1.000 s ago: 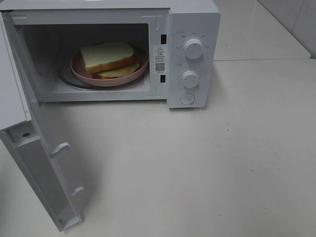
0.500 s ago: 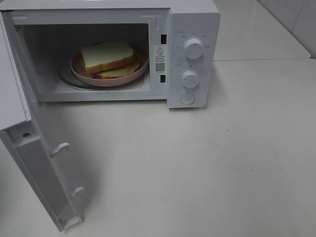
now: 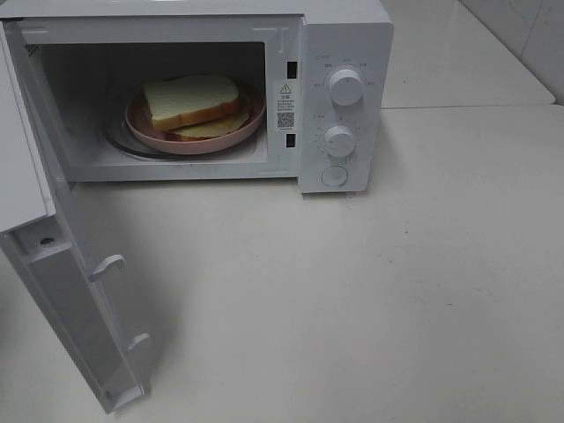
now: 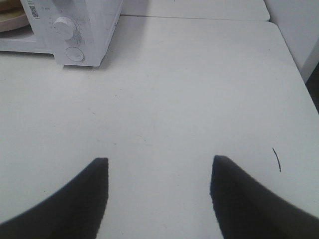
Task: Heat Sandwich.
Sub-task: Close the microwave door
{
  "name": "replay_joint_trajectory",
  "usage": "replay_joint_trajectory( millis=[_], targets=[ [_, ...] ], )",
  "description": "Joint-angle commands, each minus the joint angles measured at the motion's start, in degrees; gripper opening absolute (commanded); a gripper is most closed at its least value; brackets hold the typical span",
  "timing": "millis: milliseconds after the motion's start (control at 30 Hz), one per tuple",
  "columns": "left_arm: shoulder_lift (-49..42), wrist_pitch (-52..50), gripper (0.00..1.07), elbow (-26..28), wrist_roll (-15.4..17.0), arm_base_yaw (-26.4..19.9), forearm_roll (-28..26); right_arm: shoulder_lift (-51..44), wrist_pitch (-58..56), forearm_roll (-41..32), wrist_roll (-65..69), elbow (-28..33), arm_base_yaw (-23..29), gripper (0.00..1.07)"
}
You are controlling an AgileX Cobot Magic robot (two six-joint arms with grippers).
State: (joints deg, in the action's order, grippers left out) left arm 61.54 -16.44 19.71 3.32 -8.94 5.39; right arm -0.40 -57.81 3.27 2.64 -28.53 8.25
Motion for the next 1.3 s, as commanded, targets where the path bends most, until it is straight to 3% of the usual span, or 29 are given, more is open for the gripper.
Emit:
replay_joint_trajectory(
  millis=[33,67,100,200,233,767,900,933,1000,1033,1100,1133,1167,1200,1233,1267,1300],
  targets=[
    [1.95,-4.7,0.0,-0.23,12.03,0.23,12.78,-1.38,0.69,0.46,-0.4,-0.06,-0.23,0.59],
    [3.21,-7.96,0.0,-0.23,19.25,0.23,22.06,-1.38,0.69,0.46,-0.4,-0.06,-0.23,0.59],
    [3.21,-7.96,0.0,-0.23,19.25,0.23,22.06,-1.38,0.69,0.46,-0.4,-0.06,-0.23,0.59],
    [5.96,-14.38,0.0,-0.23,31.11,0.23,36.84,-1.38,0.69,0.46,-0.4,-0.06,-0.23,0.59],
    [6.59,-15.24,0.0,-0.23,32.26,0.23,38.79,-1.38,0.69,0.46,-0.4,-0.06,-0.23,0.59],
    [7.79,-18.96,0.0,-0.23,32.09,1.03,40.34,-1.38,0.69,0.46,-0.4,-0.06,-0.23,0.59],
    [8.71,-18.22,0.0,-0.17,28.3,4.98,38.16,-1.38,0.69,0.46,-0.4,-0.06,-0.23,0.59],
    [9.11,-17.65,0.0,-0.17,27.44,5.96,36.44,-1.38,0.69,0.46,-0.4,-0.06,-0.23,0.59],
    [10.6,-16.84,0.0,-0.17,22.57,9.45,29.91,-1.38,0.69,0.46,-0.4,-0.06,-0.23,0.59],
    [10.6,-16.84,0.0,-0.17,22.57,9.45,29.91,-1.38,0.69,0.46,-0.4,-0.06,-0.23,0.59],
    [11.34,-16.84,0.0,-0.17,18.11,11.97,25.32,-1.38,0.69,0.46,-0.4,-0.06,-0.23,0.59],
    [12.15,-16.62,0.0,-0.17,13.06,15.24,19.6,-1.38,0.69,0.46,-0.4,-0.06,-0.23,0.59],
    [12.55,-16.62,0.0,-0.17,11.0,16.62,16.79,-1.38,0.69,0.46,-0.4,-0.06,-0.23,0.59],
    [12.55,-16.62,0.0,-0.17,11.0,16.62,16.79,-1.38,0.69,0.46,-0.4,-0.06,-0.23,0.59],
    [13.06,-16.62,0.0,-0.17,8.37,18.22,13.12,-1.38,0.69,0.46,-0.4,-0.06,-0.23,0.59],
    [13.98,-16.73,0.0,-0.17,3.09,20.97,6.53,-1.38,0.69,0.46,-0.4,-0.06,-0.23,0.59],
    [14.44,-16.84,0.0,-0.17,-0.23,22.69,3.04,-1.38,0.69,0.46,-0.4,-0.06,-0.23,0.59]
  ],
)
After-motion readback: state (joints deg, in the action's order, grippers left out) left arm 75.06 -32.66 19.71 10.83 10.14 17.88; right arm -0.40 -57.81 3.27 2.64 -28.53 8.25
